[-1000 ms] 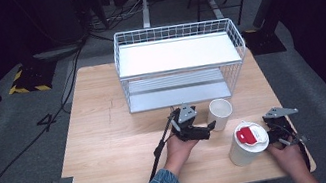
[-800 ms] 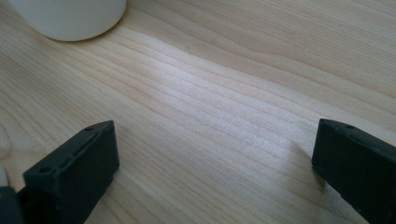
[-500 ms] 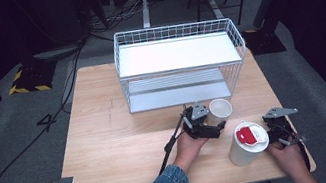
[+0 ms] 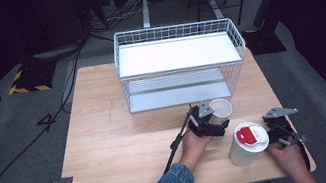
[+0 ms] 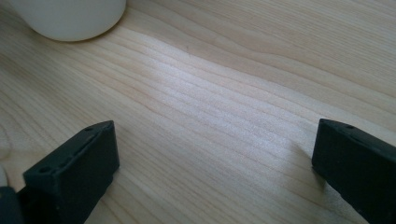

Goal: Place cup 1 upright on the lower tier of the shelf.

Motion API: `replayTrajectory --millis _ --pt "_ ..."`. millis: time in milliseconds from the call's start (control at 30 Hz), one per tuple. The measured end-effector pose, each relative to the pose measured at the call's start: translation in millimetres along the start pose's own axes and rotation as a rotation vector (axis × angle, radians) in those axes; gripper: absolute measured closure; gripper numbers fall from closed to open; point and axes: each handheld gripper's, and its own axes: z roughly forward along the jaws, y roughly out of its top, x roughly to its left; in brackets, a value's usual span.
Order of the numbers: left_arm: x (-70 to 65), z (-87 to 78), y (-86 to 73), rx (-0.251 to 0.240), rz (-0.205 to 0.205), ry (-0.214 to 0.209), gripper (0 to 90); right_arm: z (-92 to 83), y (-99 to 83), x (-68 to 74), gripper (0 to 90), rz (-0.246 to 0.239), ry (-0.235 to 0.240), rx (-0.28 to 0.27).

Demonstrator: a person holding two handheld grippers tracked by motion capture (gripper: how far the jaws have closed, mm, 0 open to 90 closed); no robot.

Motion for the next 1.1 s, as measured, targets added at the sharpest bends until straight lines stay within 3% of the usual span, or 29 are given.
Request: replayTrajectory --millis 467,667,867,1100 --pt "-1.1 2.6 1.3 0.012 0.01 0.01 19.9 0.0 0.0 0.0 0.4 0.0 0.0 0.0" --pt "-3.3 1.4 1.9 0.011 0.04 0.033 21.6 0.0 0.0 0.0 0.4 0.0 0.0 0.0" --pt "-6.6 -1.0 2.9 0.018 0.059 0.024 22.1 0.0 0.0 0.0 0.4 0.0 0.0 0.0" --pt "-12.6 -8.0 8.4 -0.008 0.084 0.025 22.2 0.0 0.0 0.0 0.4 0.0 0.0 0.0"
